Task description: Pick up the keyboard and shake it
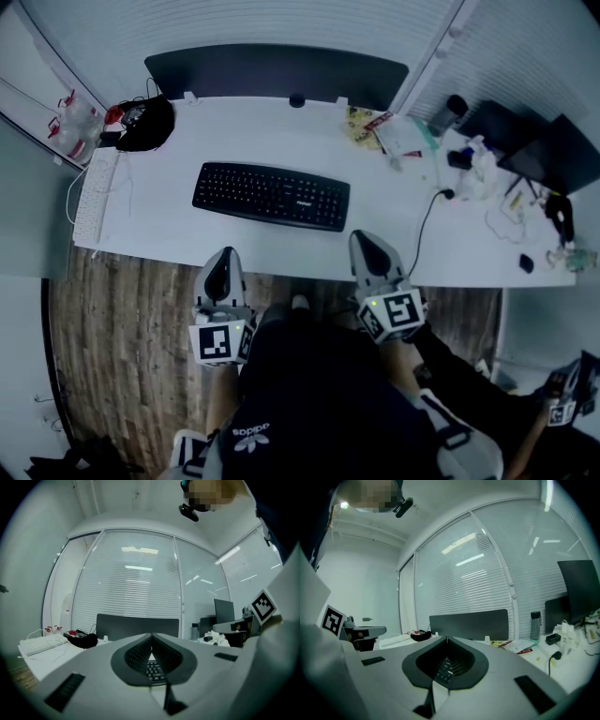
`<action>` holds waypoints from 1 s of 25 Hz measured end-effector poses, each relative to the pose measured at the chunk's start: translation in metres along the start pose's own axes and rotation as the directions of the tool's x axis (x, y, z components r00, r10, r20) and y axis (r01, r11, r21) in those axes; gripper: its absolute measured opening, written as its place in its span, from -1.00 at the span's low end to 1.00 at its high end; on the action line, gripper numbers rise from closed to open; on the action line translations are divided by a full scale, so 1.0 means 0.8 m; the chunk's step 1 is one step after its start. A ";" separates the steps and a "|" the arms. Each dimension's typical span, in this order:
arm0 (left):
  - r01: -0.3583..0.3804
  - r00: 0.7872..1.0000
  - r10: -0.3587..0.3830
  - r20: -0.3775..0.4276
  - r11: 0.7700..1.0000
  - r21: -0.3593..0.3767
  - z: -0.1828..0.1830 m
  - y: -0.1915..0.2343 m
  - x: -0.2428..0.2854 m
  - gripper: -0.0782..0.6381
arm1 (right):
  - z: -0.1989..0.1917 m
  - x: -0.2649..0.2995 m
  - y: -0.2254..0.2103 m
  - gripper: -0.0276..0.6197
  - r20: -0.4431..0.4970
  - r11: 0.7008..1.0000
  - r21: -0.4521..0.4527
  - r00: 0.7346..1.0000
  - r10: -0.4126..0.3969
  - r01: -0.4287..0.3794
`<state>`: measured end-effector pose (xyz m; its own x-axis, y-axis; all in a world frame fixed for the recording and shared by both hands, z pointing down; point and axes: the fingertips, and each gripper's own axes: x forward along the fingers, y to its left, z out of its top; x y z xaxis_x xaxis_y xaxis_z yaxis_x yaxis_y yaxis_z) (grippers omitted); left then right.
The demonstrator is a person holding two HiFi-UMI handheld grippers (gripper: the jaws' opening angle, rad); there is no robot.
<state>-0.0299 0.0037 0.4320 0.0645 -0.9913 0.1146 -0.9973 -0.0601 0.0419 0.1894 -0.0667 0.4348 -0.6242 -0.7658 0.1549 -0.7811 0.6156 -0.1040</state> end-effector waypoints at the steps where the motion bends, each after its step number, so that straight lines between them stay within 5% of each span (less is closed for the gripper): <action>1: -0.003 1.000 0.003 -0.004 1.000 0.001 -0.002 0.004 0.001 -0.77 | -0.002 0.001 -0.002 -0.90 -0.007 1.000 0.001 1.000 -0.003 0.003; 6: -0.030 0.999 0.031 -0.027 0.999 0.022 -0.011 0.028 0.014 -0.77 | -0.014 0.008 -0.009 -0.90 -0.045 1.000 0.005 0.999 -0.028 0.029; 25: 0.120 0.991 -0.118 -0.069 0.993 0.020 -0.006 0.180 0.136 -0.77 | 0.003 0.098 -0.006 -0.90 -0.066 0.973 0.007 0.971 -0.229 0.230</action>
<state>-0.1661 -0.1124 0.4550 0.1842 -0.9668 0.1774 -0.9829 -0.1808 0.0351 0.1444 -0.1301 0.4452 -0.4262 -0.8726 0.2386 -0.9039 0.4216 -0.0725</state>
